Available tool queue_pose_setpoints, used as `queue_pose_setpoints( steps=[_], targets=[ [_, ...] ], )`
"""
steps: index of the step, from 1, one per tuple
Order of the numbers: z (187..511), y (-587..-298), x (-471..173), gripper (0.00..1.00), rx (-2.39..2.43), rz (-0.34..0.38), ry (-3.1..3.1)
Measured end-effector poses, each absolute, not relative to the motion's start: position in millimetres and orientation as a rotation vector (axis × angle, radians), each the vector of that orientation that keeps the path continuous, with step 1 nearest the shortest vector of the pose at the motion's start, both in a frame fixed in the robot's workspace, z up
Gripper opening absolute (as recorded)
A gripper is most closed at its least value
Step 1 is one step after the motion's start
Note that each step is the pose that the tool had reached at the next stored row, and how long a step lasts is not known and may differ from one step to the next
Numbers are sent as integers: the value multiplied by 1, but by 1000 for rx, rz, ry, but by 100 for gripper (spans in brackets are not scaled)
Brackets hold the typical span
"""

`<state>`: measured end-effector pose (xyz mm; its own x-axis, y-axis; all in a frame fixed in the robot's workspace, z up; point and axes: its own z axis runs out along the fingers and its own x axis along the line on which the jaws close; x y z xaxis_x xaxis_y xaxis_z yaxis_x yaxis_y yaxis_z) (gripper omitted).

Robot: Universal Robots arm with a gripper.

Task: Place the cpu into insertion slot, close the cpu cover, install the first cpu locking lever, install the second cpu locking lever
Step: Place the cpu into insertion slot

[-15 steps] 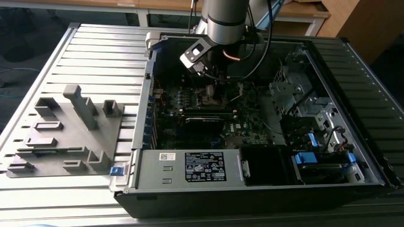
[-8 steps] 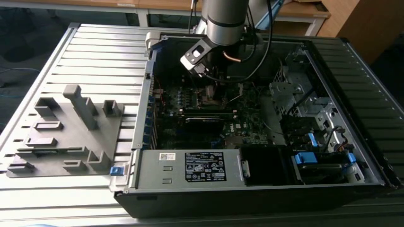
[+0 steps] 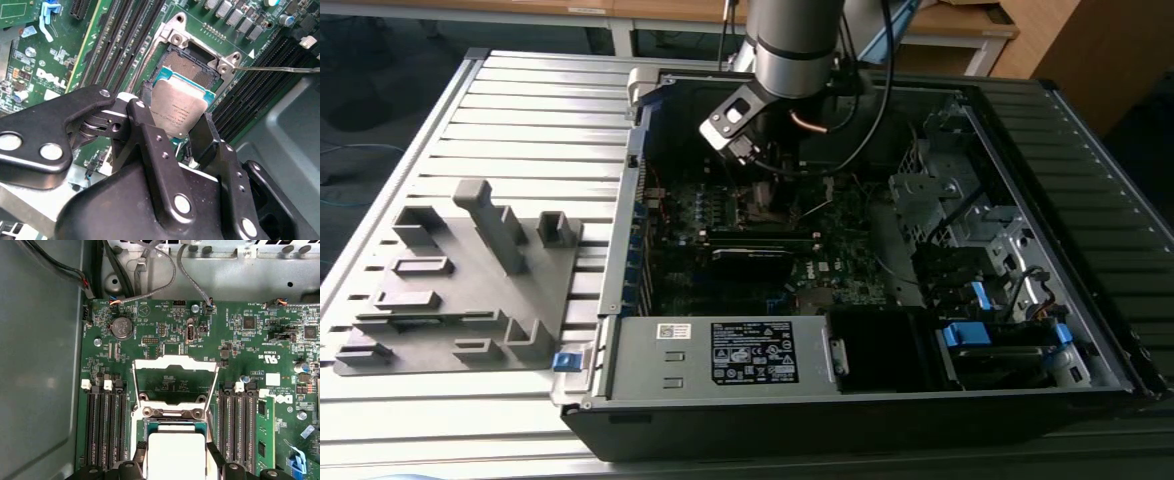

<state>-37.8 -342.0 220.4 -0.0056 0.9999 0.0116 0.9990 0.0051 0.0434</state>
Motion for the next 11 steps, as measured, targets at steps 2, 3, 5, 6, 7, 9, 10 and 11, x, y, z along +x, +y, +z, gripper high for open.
queue_pose_setpoints(
  steps=[2,3,5,6,7,9,10,11],
  targets=[
    [218,-342,-38,54,2199,61,2211],
    [217,-342,-38,54,2199,61,2211],
    [215,-342,-38,54,2199,61,2211],
    [215,-342,-38,54,2199,60,2211],
    [215,-342,-39,54,2199,60,2211],
    [214,-342,-40,54,2199,61,2211],
    [213,-342,-41,54,2198,61,2211],
    [212,-342,-41,54,2198,61,2211]
  ],
)
